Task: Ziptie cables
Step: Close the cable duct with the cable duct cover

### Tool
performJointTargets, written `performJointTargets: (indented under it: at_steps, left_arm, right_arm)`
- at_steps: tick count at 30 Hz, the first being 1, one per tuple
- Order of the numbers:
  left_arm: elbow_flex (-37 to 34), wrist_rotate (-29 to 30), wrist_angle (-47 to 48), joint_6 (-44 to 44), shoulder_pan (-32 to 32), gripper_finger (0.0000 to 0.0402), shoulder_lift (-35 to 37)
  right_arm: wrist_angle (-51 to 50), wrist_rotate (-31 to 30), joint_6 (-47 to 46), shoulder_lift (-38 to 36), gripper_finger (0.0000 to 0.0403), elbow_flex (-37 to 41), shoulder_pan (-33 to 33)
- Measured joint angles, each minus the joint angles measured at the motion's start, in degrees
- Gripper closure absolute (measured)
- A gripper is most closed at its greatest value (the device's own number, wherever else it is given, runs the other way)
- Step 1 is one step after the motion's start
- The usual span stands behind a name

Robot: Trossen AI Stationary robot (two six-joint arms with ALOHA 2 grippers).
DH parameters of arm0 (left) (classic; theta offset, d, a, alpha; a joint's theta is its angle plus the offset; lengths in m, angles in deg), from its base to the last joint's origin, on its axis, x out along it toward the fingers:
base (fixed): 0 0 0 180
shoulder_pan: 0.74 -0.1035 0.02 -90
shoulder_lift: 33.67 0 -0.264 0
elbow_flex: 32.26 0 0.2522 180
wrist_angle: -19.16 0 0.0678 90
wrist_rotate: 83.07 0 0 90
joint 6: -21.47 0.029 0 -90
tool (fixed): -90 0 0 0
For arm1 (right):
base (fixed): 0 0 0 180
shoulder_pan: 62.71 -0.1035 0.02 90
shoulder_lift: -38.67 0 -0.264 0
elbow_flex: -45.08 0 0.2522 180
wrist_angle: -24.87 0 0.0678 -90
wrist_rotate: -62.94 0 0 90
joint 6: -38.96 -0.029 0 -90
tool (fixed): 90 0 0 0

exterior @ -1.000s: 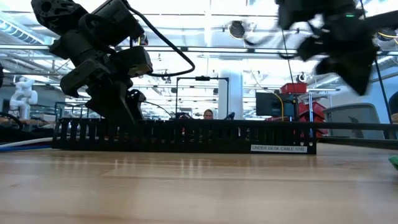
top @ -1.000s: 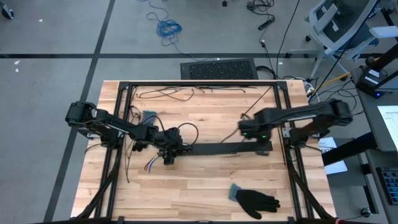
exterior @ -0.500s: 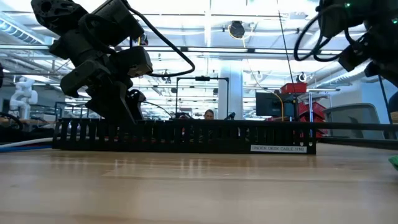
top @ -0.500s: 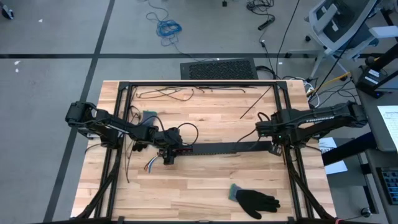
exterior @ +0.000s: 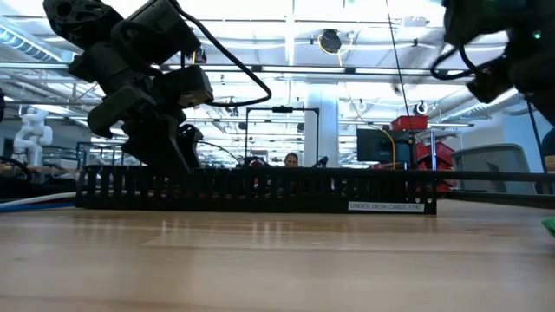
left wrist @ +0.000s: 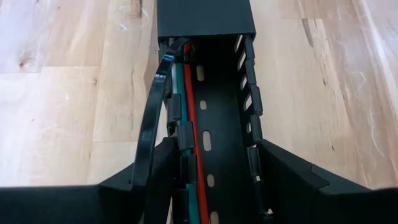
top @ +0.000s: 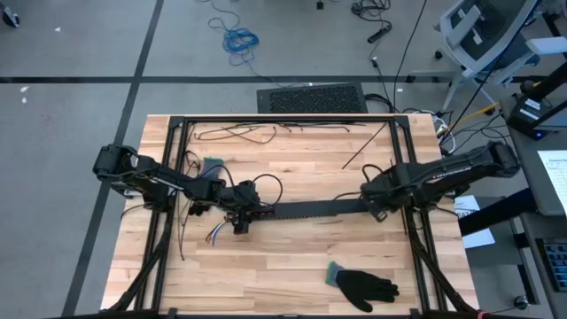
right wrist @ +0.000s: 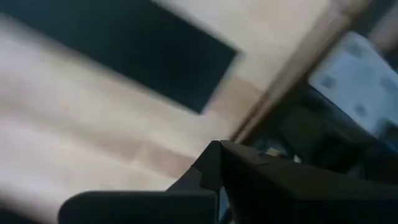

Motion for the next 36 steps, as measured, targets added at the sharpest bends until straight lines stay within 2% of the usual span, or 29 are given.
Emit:
performJointTargets:
  at_steps: [4, 8, 13, 18, 21, 28, 31, 36]
  left_arm:
    - [0.00, 0.24, 0.04, 0.09, -0.02, 0.0193, 0.00]
    - [0.00, 0.26, 0.04, 0.04, -0.01, 0.0193, 0.00]
    - [0.00, 0.26, 0.04, 0.11, 0.00, 0.0193, 0.00]
    - [-0.01, 0.26, 0.06, 0.07, -0.02, 0.0193, 0.00]
    - [0.00, 0.20, 0.06, 0.02, -0.02, 0.0193, 0.00]
    - [0.00, -0.48, 0.20, -0.14, 0.06, 0.0193, 0.02]
    - [-0.02, -1.12, 2.21, -0.59, 0.36, 0.0193, 0.96]
    - [0.02, -1.71, 8.51, 1.13, 0.70, 0.0193, 3.17]
  right_arm:
    - [-1.58, -5.47, -19.06, 0.23, 0.0403, 0.08, -3.57]
    - [-0.77, -9.79, -29.11, 0.85, 0.0403, 0.28, -5.45]
    - [-1.46, -11.05, -38.69, 2.96, 0.0403, 2.92, -5.77]
    - [-1.91, -12.89, -41.22, 5.18, 0.0403, 2.72, -4.84]
    - [-0.67, -9.28, -42.92, 6.56, 0.0403, 3.03, -4.32]
    - [-0.01, -8.79, -44.71, 10.63, 0.0403, 2.88, -4.07]
    - [-0.43, -10.21, -47.16, 12.25, 0.0403, 2.86, -3.90]
    - [1.98, -8.79, -45.77, 12.87, 0.0403, 2.17, -2.61]
